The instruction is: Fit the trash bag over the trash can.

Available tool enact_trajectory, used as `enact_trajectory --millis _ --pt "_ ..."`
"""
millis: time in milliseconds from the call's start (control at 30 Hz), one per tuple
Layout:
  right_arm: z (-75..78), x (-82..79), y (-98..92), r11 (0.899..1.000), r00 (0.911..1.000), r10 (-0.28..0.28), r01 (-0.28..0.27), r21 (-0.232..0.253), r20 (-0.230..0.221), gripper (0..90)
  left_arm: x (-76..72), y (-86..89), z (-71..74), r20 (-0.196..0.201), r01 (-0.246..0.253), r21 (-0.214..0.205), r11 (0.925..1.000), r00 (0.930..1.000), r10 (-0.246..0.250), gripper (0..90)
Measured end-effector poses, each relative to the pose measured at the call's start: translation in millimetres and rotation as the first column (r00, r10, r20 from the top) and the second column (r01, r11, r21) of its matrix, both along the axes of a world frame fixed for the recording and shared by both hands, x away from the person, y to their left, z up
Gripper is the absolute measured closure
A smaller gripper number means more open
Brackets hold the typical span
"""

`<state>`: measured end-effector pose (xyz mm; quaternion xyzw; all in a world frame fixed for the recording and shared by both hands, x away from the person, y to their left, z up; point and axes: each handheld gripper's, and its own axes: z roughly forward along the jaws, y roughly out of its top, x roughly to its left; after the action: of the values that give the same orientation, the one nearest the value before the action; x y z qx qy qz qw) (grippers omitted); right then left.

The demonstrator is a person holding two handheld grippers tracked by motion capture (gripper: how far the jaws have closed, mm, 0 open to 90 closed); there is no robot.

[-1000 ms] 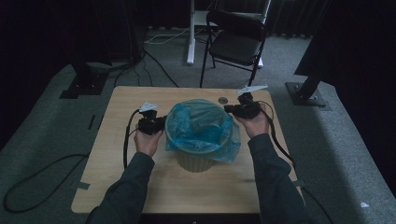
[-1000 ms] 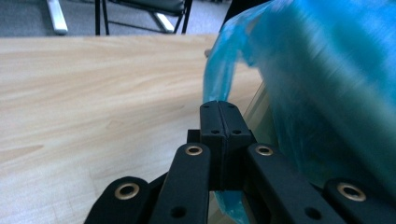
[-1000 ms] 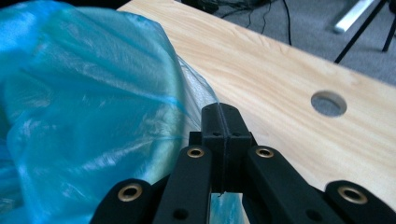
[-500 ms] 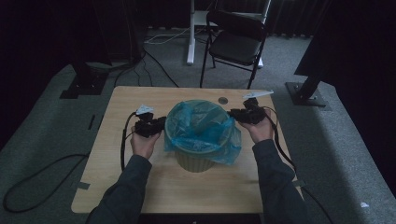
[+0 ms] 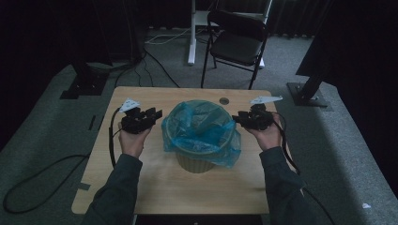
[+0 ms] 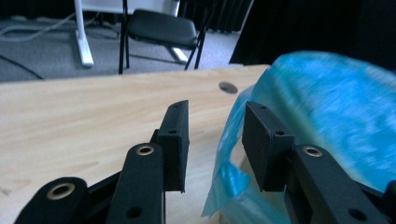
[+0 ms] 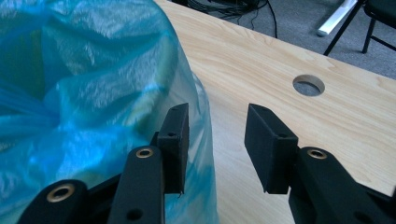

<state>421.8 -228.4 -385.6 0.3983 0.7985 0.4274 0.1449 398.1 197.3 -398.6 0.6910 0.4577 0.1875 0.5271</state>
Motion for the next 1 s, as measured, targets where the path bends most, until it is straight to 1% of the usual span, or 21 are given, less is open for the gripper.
enact_trajectory --millis 33,67,100,133,167,233,267,333,367,433,500,600,633,667,700,767,800,833,900,967,1000 --pt "-2.4 -3.1 -2.7 1.0 1.0 -0.003 0.003 -0.007 0.001 57.7 -2.7 -0.7 7.8 0.019 0.01 -0.005 0.9999 0.9998 -0.01 60.5" --pt "-3.7 -4.5 -4.4 1.0 1.0 -0.006 0.006 -0.006 0.003 57.5 -2.7 -0.7 7.8 0.019 0.01 -0.005 0.9999 0.9998 -0.01 60.4" --pt "-4.8 -5.9 -6.3 1.0 0.9999 -0.01 0.01 -0.002 0.003 57.2 -5.6 -2.8 15.6 0.041 0.022 -0.006 0.9997 0.9989 -0.022 60.3" --pt "-4.8 -5.9 -6.3 1.0 0.9999 -0.01 0.01 -0.002 0.003 57.2 -5.6 -2.8 15.6 0.041 0.022 -0.006 0.9997 0.9989 -0.022 60.3" --pt "-5.2 -7.5 -8.7 1.0 0.9998 -0.017 0.017 0.003 0.01 57.2 -7.0 -4.3 19.5 0.05 0.03 -0.009 0.9995 0.9983 -0.03 60.3" --pt "-5.6 -10.6 -14.6 0.999 0.9996 -0.026 0.026 0.028 0.008 57.3 -9.4 -9.7 27.9 0.066 0.066 -0.011 0.9978 0.9957 -0.065 60.3" --pt "-5.8 -11.5 -15.7 0.999 0.9996 -0.026 0.026 0.028 0.006 57.2 -10.2 -13.0 31.6 0.07 0.083 0.0 0.9965 0.9941 -0.083 60.3" --pt "-6.9 -14.0 -17.0 1.0 0.9998 -0.021 0.021 0.023 0.005 57.0 -10.9 -21.7 38.3 0.077 0.121 0.021 0.9924 0.9895 -0.122 60.2" --pt "-7.3 -14.9 -17.1 1.0 0.9998 -0.019 0.019 0.022 0.003 56.8 -10.6 -29.4 42.6 0.081 0.146 0.044 0.9883 0.9855 -0.149 60.1" --pt "-8.9 -17.2 -16.3 1.0 0.9999 -0.01 0.01 0.023 0.001 56.5 -9.7 -37.7 46.3 0.079 0.174 0.066 0.9826 0.9807 -0.179 60.2" --pt "-10.6 -18.5 -15.0 1.0 1.0 -0.004 0.004 0.023 -0.002 56.4 -7.9 -50.3 51.3 0.082 0.199 0.095 0.9754 0.9749 -0.207 60.2" --pt "-12.5 -19.6 -14.0 1.0 1.0 0.006 -0.005 0.026 -0.004 56.1 -4.4 -64.8 56.5 0.077 0.235 0.107 0.9661 0.9668 -0.244 60.5" --pt "-13.1 -19.8 -13.9 1.0 1.0 0.008 -0.008 0.027 -0.003 55.9 -2.7 -72.0 58.6 0.07 0.251 0.123 0.9602 0.963 -0.26 60.5" --pt "-13.7 -20.2 -13.9 1.0 0.9999 0.011 -0.01 0.029 -0.005 55.9 -1.8 -76.7 59.5 0.065 0.26 0.13 0.9568 0.9606 -0.27 60.4" --pt "-14.0 -20.5 -13.8 0.999 0.9999 0.011 -0.011 0.03 -0.006 55.9 -0.3 -83.1 60.4 0.05 0.282 0.14 0.949 0.9553 -0.292 60.4" --pt "-14.8 -21.1 -13.8 0.999 0.9999 0.015 -0.015 0.033 -0.005 55.8 3.3 -97.5 61.0 0.023 0.315 0.197 0.9283 0.9452 -0.326 59.9" --pt "-15.1 -21.5 -13.8 0.999 0.9998 0.017 -0.017 0.035 -0.006 55.7 5.1 -102.1 60.5 0.007 0.328 0.214 0.9201 0.9413 -0.338 59.2" --pt "-15.3 -21.7 -13.8 0.999 0.9998 0.018 -0.018 0.035 -0.005 55.7 8.3 -108.8 59.4 -0.022 0.353 0.24 0.9044 0.9334 -0.358 58.4" --pt "-15.8 -22.4 -13.9 0.999 0.9998 0.021 -0.021 0.034 -0.005 55.6 11.6 -118.6 57.3 -0.048 0.371 0.276 0.8865 0.9265 -0.373 57.6" --pt "-16.3 -22.8 -14.0 0.999 0.9997 0.026 -0.026 0.032 -0.006 55.6 14.0 -125.7 56.1 -0.067 0.388 0.297 0.8724 0.9198 -0.387 57.5" --pt "-16.6 -22.8 -14.1 0.999 0.9996 0.027 -0.026 0.032 -0.006 55.6 15.5 -130.3 55.5 -0.078 0.402 0.307 0.8629 0.9142 -0.398 57.2"
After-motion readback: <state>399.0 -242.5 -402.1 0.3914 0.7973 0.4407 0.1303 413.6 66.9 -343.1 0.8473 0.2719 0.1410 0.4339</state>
